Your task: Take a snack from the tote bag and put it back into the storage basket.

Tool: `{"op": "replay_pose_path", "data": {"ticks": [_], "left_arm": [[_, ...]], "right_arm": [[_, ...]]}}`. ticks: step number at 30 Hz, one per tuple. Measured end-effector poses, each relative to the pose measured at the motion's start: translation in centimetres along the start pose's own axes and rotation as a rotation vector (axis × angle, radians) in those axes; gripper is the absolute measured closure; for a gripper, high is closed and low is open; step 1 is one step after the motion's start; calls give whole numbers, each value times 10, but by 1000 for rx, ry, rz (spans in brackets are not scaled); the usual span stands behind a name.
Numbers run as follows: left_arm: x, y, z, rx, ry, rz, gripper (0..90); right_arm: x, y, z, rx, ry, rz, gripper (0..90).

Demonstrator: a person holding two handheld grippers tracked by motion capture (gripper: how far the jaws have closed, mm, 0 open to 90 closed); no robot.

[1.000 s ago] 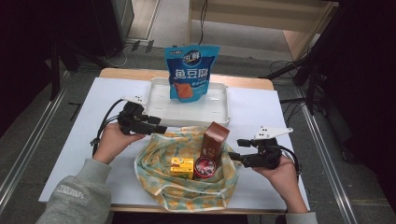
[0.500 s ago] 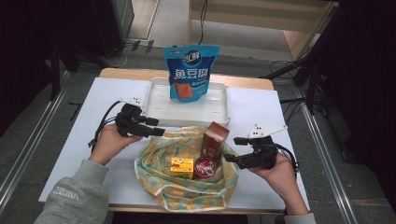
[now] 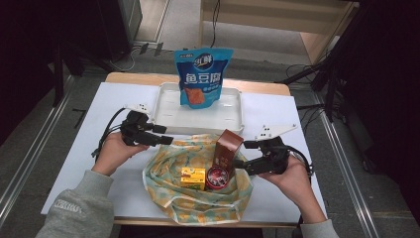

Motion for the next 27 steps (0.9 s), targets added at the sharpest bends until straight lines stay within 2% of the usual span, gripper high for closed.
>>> {"op": "replay_pose_path", "data": {"ticks": [7,12,14,16,20,27], "left_arm": [[-1,0,0,-3,7,16,371],[-2,2,-3,-9,29,33,375],[-2,2,-3,-1,26,28,380],[-3,2,-2,-12,21,38,381],[-4,1,-1,-10,11,23,381],[-5,0,-1,-13,13,18,381]], "right_arm": [[2,-4,-10,-34,-8,0,226],[5,-8,-19,-45,-6,-5,223],[6,-9,-23,-49,-5,-5,224],[8,-11,-26,-46,-5,-6,228],[10,-15,-32,-67,-10,-12,273],[14,-16,-37,-64,-20,-10,361]]}}
Point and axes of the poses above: each handheld gripper's, and its own axes: x roughly forward along the jaws, z roughly out of its underside, y roughly to its right, the point moved 8 cm from there along x, roughly forward along the jaws, and after that the axes turned 14 degrees about z, right-handed, at the moved point
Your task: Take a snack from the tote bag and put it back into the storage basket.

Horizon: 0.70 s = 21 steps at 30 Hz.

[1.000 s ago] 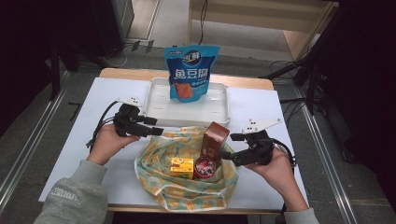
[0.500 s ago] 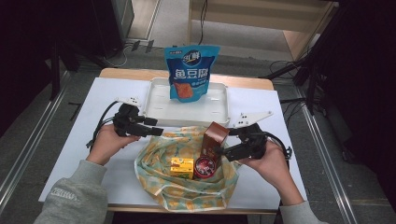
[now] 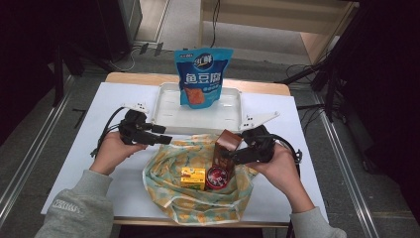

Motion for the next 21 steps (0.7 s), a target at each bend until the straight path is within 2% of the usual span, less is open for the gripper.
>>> {"op": "replay_pose_path", "data": {"ticks": [5,15,17,21], "left_arm": [[-1,0,0,0,0,4,381],[-1,2,0,3,5,19,380],[-1,3,-1,-3,12,40,380],[-2,2,-1,2,13,30,380]], "right_arm": [[-1,3,-2,-17,15,28,415],[-8,7,-8,1,22,21,425],[-10,8,-10,-3,25,24,425],[-14,8,-15,-6,27,20,426]]}}
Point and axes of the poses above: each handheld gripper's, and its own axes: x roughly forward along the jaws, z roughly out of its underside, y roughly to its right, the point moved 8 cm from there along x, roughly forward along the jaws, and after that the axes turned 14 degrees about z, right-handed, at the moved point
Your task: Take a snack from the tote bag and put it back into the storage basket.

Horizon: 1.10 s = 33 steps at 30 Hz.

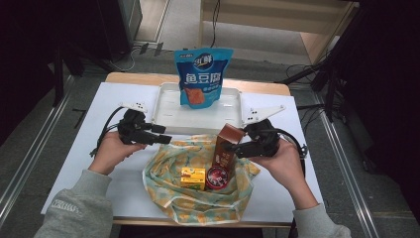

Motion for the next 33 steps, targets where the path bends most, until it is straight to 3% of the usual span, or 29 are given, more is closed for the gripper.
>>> {"op": "replay_pose_path", "data": {"ticks": [5,24,33], "left_arm": [[2,-1,2,2,-19,-14,381],[-1,0,1,-3,-9,2,381],[1,1,3,-5,-21,5,381]], "right_arm": [[-7,1,-7,3,4,-4,426],[-38,16,-41,16,57,16,428],[-40,24,-58,12,64,35,429]]}}
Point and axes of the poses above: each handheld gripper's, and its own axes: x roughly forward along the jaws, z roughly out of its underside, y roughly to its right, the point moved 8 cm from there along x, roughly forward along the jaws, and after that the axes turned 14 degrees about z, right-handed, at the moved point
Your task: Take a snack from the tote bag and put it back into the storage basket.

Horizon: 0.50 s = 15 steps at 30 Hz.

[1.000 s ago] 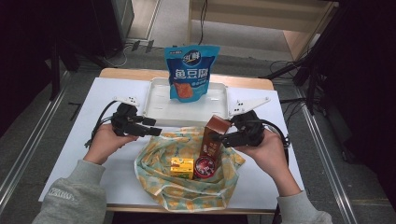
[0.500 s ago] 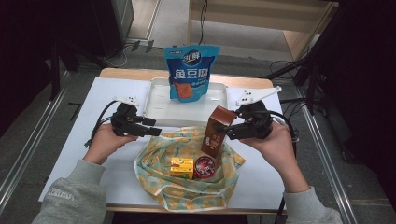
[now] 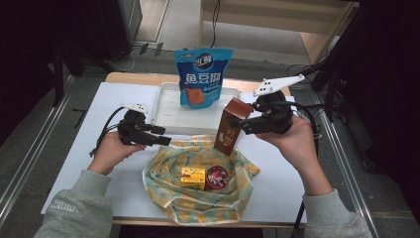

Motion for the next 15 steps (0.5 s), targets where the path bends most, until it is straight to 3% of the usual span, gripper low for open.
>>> {"op": "replay_pose_path", "data": {"ticks": [15], "left_arm": [[0,-1,0,-7,0,5,381]], "right_arm": [[25,24,-17,34,-4,24,430]]}}
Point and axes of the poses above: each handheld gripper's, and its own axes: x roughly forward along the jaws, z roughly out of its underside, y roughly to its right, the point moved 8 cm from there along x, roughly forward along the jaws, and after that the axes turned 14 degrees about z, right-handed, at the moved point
